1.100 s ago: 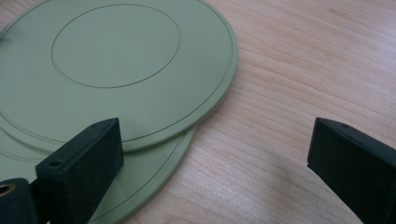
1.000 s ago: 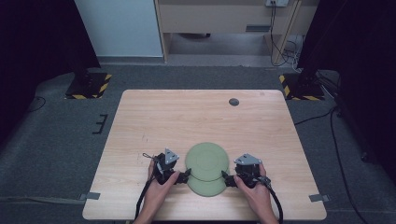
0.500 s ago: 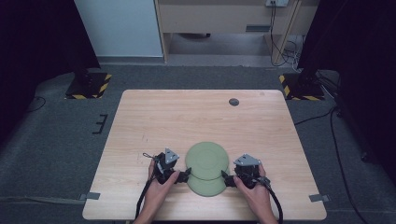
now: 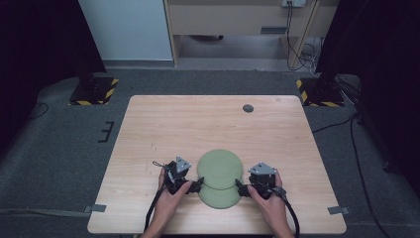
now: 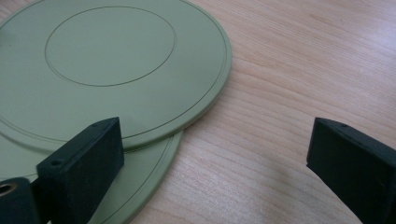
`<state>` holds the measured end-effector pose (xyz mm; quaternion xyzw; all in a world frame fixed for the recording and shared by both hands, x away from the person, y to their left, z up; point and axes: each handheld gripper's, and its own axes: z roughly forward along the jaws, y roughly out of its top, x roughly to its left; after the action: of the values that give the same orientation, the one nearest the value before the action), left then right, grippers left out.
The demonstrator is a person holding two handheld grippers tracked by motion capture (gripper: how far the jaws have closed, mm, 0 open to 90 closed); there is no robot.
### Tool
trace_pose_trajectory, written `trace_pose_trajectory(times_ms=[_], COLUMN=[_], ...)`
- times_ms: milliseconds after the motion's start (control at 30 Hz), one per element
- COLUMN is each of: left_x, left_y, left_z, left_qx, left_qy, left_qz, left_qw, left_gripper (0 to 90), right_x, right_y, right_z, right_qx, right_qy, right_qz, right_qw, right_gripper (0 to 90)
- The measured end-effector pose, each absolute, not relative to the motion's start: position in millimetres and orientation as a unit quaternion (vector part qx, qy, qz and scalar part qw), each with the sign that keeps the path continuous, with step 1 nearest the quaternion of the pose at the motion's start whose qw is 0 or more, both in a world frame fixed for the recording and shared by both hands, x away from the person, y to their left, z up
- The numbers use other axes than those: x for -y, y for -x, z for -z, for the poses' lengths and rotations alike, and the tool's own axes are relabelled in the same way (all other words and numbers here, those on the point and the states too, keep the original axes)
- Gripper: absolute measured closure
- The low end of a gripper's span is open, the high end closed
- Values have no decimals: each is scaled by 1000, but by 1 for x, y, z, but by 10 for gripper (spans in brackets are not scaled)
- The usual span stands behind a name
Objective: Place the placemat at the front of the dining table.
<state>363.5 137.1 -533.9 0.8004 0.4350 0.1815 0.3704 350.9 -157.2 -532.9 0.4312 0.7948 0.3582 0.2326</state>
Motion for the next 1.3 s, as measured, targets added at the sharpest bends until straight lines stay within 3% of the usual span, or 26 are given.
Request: trace_pose_trajectory(times_ms=[633,1300], left_x=[-144,-144], left_y=[-362,-361], left_z=[524,521], left_qx=[-433,-429], left_qy=[-798,-795], left_qz=[-185,-190], left_qw=[377,384], left_gripper=[20,26], right_x=[176,141], right_y=[-367,-413], right_z=[490,470], right_qx=[-822,-854], right_qy=[-415,-378], right_qz=[-332,-312], right_qw=[207,176], right_gripper=[44,111])
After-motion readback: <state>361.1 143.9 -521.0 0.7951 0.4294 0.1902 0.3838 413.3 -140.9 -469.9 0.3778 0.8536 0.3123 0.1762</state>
